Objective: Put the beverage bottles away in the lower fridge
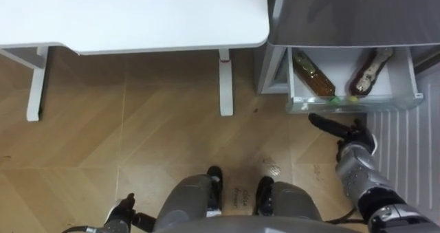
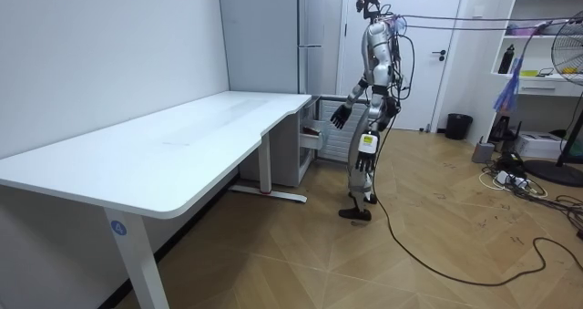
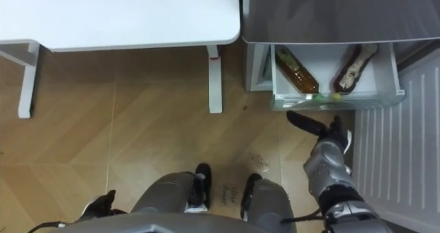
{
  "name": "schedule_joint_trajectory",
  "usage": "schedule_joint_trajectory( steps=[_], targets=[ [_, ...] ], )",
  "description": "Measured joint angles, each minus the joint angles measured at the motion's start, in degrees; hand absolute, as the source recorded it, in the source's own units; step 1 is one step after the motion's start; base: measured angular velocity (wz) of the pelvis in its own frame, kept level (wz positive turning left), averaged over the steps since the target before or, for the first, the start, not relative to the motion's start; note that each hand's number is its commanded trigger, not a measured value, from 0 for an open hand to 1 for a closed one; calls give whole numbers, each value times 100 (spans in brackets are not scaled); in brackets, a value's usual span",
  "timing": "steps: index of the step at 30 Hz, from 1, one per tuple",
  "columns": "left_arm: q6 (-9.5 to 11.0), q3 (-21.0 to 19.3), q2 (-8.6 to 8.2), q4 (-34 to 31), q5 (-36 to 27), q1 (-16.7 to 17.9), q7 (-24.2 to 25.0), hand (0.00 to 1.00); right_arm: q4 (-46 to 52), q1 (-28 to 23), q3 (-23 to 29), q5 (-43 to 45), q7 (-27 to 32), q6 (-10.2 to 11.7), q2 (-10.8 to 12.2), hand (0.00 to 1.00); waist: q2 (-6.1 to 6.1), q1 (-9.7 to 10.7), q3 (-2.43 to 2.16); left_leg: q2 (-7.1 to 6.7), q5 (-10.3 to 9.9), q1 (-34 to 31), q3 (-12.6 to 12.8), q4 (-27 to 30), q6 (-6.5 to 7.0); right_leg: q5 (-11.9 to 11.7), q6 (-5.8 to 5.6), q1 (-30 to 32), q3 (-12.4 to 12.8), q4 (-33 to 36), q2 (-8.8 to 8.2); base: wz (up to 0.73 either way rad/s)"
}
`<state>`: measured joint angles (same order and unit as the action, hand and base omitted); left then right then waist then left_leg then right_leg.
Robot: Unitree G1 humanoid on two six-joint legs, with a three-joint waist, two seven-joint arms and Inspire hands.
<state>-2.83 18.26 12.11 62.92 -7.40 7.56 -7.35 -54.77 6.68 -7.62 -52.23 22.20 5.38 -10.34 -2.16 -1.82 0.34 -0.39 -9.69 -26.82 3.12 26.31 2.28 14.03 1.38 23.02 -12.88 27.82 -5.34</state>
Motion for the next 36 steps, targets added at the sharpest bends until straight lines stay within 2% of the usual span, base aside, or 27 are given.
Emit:
schedule_joint_trajectory(
  steps=[4,6,8,11,14,18,19,21,23,24,25,28,30,32,36],
  targets=[
    [46,-1,-3,19,-3,-16,1,0,-28,70,21,-1254,-15,4,-23,0,2,-5,6,-2,-14,-84,-16,59,2,2,0,79,-1,37,-8,0],
    [46,1,-11,18,-82,-42,8,0,-78,172,135,-1910,-75,1,-16,0,14,-22,23,-25,-47,-148,2,152,6,60,5,170,-1,195,-53,0],
    [47,-3,-7,17,-181,-29,13,0,-99,268,308,-2653,-242,-3,-21,0,42,-38,111,-31,-183,-205,45,384,16,222,3,267,50,508,-78,-2],
    [39,-15,7,10,-204,-40,16,0,-136,426,475,-3343,-468,-10,-88,0,35,-110,128,-37,-337,-631,-21,814,13,407,12,673,53,967,-166,2],
    [36,-19,24,19,-204,-53,33,0,-364,700,734,-3587,-640,-4,-144,0,50,-177,131,-41,-424,-1064,-18,1195,15,545,39,1105,62,1377,-185,9],
    [19,-15,100,-51,-205,-49,34,0,-409,1029,746,-3646,-903,-27,-279,0,125,-193,147,-63,-508,-1665,-27,1663,0,725,103,1697,56,1947,-283,10],
    [18,-17,107,-107,-204,-50,34,0,-407,1152,745,-3685,-962,-68,-378,0,170,-217,161,-74,-534,-1841,-14,1809,-2,780,127,1900,69,2147,-362,12],
    [27,-18,114,-127,-209,-76,31,0,-408,1337,730,-3701,-1074,-142,-600,0,225,-227,161,-108,-545,-2100,-24,2009,-9,863,157,2162,63,2411,-426,15],
    [17,-13,158,-152,-204,-75,18,0,-399,1540,717,-3730,-1197,-185,-914,0,315,-268,161,-125,-560,-2416,-66,2245,-32,958,221,2444,-15,2688,-514,19],
    [11,-12,183,-164,-204,-71,19,0,-397,1581,717,-3733,-1158,-251,-976,0,357,-277,159,-127,-563,-2498,-74,2298,-38,975,236,2527,-23,2753,-524,16],
    [-33,-18,250,-197,-203,-72,20,0,-398,1614,715,-3719,-1089,-365,-1010,0,460,-289,149,-126,-567,-2644,-81,2396,-48,1012,280,2669,-54,2882,-565,10],
    [-78,-49,310,-319,-206,-73,16,0,-397,1748,713,-3636,-1037,-414,-1054,0,536,-279,152,-123,-610,-3078,-169,2712,-112,1100,333,3015,-159,3135,-579,8],
    [-78,-51,309,-429,-205,-65,16,0,-398,1859,714,-3520,-941,-458,-1140,0,543,-272,153,-133,-605,-3298,-194,2832,-114,1103,339,3210,-170,3251,-597,8],
    [-76,-99,331,-580,-205,-57,-14,0,-408,2043,712,-3299,-706,-575,-1255,0,548,-239,153,-159,-577,-3542,-196,2960,-97,1108,347,3441,-194,3416,-686,10],
    [-50,-144,397,-749,-203,-46,-109,0,-413,2190,676,-3051,-519,-585,-1404,0,559,-269,159,-247,-550,-3860,-181,3120,-72,1103,326,3776,-159,3622,-776,2]
  ],
)
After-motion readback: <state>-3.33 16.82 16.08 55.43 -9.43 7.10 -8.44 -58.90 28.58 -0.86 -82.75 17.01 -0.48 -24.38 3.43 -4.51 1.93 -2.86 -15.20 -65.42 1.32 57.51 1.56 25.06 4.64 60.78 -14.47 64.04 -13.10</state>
